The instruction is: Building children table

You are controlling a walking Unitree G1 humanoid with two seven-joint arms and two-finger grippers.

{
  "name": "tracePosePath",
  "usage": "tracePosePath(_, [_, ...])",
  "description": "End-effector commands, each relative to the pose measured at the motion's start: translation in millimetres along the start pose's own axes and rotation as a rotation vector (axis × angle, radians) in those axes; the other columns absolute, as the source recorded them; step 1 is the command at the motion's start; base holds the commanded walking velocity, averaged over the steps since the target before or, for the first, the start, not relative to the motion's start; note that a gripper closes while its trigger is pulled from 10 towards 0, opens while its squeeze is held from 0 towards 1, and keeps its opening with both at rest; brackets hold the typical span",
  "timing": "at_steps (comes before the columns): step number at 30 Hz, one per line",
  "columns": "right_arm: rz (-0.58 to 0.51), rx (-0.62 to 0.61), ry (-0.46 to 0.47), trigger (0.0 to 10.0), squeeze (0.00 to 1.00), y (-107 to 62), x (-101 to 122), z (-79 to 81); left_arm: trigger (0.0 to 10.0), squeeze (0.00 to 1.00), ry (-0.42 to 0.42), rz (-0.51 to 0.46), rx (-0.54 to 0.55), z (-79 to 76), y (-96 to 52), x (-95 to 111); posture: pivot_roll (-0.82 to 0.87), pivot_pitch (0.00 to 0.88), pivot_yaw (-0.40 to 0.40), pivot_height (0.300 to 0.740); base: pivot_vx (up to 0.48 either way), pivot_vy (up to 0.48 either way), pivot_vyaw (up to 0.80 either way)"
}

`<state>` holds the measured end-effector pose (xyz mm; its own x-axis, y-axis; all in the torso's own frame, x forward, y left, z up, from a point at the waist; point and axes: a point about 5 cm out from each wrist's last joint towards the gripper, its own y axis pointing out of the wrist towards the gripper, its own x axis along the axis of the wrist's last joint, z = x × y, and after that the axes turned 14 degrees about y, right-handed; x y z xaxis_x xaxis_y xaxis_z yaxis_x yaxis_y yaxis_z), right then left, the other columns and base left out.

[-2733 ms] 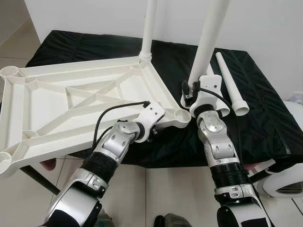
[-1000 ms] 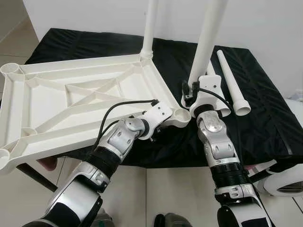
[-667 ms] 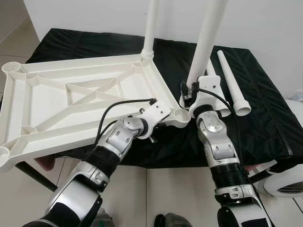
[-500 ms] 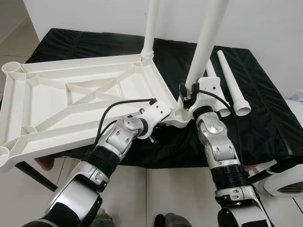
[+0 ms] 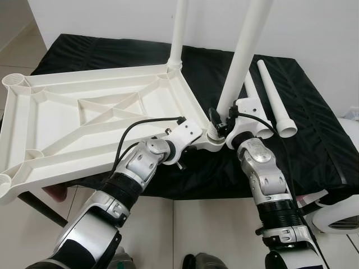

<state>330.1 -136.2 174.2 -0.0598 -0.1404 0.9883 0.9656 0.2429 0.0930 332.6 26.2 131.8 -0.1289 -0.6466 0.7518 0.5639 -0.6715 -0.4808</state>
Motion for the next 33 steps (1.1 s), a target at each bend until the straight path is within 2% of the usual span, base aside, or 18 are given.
tracePosePath(1, [0.03, -0.016, 0.007, 10.0, 0.0, -3.6, -4.6, -6.2, 10.0, 0.0, 0.028, 0.025, -0.042, -2.8, 1.3, -2.7, 0.02, 0.027, -0.059, 0.74, 0.0, 0.0, 0.0])
tracePosePath(3, [0.051, -0.005, 0.04, 10.0, 0.0, -5.2, -7.1, -6.7, 10.0, 0.0, 0.031, 0.026, -0.041, -2.5, 1.2, -2.9, 0.02, 0.025, -0.058, 0.74, 0.0, 0.0, 0.0])
tracePosePath(12, [0.097, 0.071, 0.08, 10.0, 0.0, -8.6, -8.8, -6.0, 10.0, 0.0, 0.043, 0.027, -0.038, -1.2, 1.6, -2.1, 0.01, 0.017, -0.058, 0.74, 0.0, 0.0, 0.0])
tracePosePath(22, [0.127, 0.085, 0.117, 10.0, 0.0, -9.2, -9.7, -11.9, 10.0, 0.0, 0.051, 0.024, -0.035, -2.1, 2.2, -1.2, 0.01, 0.011, -0.063, 0.74, 0.0, 0.0, 0.0])
tracePosePath(33, [0.164, 0.125, 0.092, 10.0, 0.0, -4.9, -21.5, -24.7, 10.0, 0.0, 0.055, 0.017, -0.034, -4.0, 2.6, 0.8, 0.02, 0.01, -0.062, 0.74, 0.0, 0.0, 0.0])
